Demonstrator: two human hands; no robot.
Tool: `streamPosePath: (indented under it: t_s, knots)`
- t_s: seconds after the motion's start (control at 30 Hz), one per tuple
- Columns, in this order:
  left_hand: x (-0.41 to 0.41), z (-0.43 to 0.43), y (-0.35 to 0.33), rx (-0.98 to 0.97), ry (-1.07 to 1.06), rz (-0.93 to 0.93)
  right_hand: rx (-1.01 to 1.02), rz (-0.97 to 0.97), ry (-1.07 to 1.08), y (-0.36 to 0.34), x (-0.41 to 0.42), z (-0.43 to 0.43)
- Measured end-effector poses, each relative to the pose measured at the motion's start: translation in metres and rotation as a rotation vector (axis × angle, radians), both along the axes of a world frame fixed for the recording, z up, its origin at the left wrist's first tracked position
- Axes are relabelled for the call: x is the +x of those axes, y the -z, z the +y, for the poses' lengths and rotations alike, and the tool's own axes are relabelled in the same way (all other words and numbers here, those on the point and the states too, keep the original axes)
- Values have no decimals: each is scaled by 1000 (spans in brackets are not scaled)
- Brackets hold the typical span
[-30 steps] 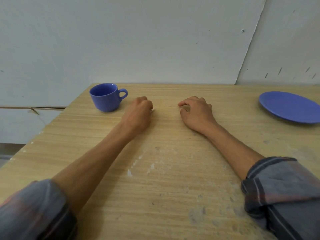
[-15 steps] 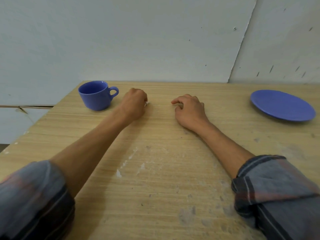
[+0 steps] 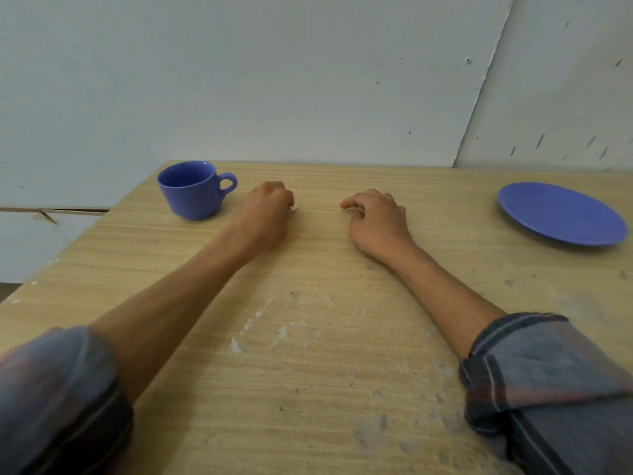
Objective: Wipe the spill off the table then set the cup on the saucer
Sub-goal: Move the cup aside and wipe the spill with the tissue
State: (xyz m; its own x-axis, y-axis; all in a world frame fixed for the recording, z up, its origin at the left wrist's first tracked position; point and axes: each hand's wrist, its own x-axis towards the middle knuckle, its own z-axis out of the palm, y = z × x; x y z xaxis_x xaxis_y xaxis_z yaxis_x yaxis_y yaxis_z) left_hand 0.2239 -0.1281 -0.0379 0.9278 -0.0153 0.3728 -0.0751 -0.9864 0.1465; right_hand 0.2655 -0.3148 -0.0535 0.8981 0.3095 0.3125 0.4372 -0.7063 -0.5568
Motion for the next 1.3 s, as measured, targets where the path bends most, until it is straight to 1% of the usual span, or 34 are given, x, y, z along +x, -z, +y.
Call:
streamPosePath:
  t_s: [0.07,0.13,0.17,0.23,0.3,0.37,0.43,0.5,0.6,0.73,0.83,0.97,1.1,1.23,1.3]
  knots:
    - [-9,-24,5,-32,141,-59,-6,-2,2,0,0,0]
    - [-21,-41,6,-29,322,-50,9,5,-2,0,0,0]
    - [-25,-43,3,-25,375,-37,50,4,-5,-1,-1,-1]
    - [-30,-34,-7,-83,381,18,196,2,-36,-4,-4,-2]
    - [-40,-18,-12,-215,333,86,277,2,-109,-8,-10,-3]
    - [-53,-4,-12,-371,289,98,226,-23,-196,-9,-17,-1]
    - [-63,9,-8,-467,221,62,122,-66,-265,-8,-21,0]
    - [-66,19,-3,-469,155,44,18,-110,-298,-7,-23,0]
    - [-66,24,0,-464,119,33,-94,-151,-322,-10,-25,-3]
    - [-65,24,3,-478,120,22,-205,-144,-337,-14,-26,-1]
    - [-65,26,4,-499,117,15,-244,-167,-350,-16,-26,0]
    - [-64,27,4,-538,116,19,-231,-202,-374,-15,-25,-1]
    - [-64,28,5,-542,108,22,-170,-178,-422,-17,-26,-2]
    - [-59,36,15,-408,20,-6,-102,-146,-421,-19,-16,7]
    - [-58,37,17,-303,-33,19,-100,-145,-368,-20,-1,23]
